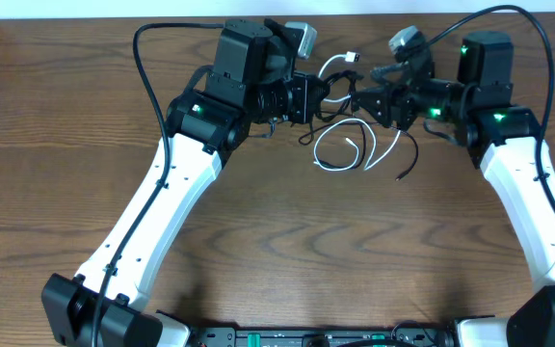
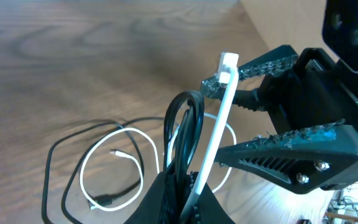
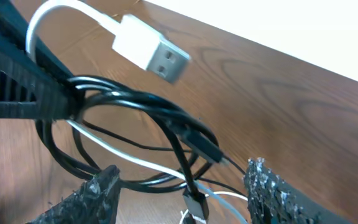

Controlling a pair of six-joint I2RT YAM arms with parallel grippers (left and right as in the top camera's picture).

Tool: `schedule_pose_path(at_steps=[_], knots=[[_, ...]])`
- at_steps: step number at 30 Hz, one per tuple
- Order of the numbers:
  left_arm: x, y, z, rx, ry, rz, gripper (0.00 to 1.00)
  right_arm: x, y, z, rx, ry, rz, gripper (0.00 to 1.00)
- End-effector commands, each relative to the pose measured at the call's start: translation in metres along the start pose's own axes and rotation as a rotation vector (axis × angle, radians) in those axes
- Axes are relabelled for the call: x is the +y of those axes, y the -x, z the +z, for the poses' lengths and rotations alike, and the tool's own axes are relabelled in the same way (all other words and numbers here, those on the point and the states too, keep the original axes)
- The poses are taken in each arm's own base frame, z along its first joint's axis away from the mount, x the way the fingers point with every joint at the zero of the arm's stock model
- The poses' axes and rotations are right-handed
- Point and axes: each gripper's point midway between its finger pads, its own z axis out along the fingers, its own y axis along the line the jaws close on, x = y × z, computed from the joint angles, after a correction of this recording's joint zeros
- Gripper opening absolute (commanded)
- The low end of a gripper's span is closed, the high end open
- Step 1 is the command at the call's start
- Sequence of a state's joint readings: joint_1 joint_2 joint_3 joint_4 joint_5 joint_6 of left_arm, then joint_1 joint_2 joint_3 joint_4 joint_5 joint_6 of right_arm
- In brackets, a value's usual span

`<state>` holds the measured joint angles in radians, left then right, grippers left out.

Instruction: Untangle cables

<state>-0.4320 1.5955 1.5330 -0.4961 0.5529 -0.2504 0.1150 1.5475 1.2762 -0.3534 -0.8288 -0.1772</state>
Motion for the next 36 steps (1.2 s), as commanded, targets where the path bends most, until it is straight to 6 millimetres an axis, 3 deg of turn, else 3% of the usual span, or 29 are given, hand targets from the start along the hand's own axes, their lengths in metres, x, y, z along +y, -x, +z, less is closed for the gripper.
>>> schedule_pose_path(at_steps=[1,9,14,17,22,29,36], knots=[[-0.009,0.009,-0.007,-0.020,-0.029,-0.009,0.08,0.002,0.001,0.005,0.007,0.003,-0.025,0.59],[-0.010,0.010,-0.007,-0.023,-0.032,-0.104,0.08,-0.005,-0.015,0.017,0.060,-0.073,-0.019,0.54],[-0.010,0.009,-0.007,-0.020,-0.031,-0.161,0.08,0.002,-0.012,0.024,0.055,-0.071,-0.029,0.47],[-0.010,0.009,-0.007,-0.019,-0.032,-0.193,0.08,-0.007,-0.013,0.026,0.066,-0.143,-0.013,0.42],[-0.010,0.009,-0.007,-0.018,-0.033,-0.204,0.08,-0.014,-0.018,0.033,0.089,-0.198,-0.014,0.30],[-0.012,0.008,-0.006,-0.014,-0.036,-0.201,0.08,-0.016,-0.012,0.036,0.054,-0.201,0.030,0.01],[-0.013,0.007,-0.006,-0.014,-0.036,-0.196,0.08,-0.017,-0.008,0.036,0.038,-0.203,0.055,0.01]])
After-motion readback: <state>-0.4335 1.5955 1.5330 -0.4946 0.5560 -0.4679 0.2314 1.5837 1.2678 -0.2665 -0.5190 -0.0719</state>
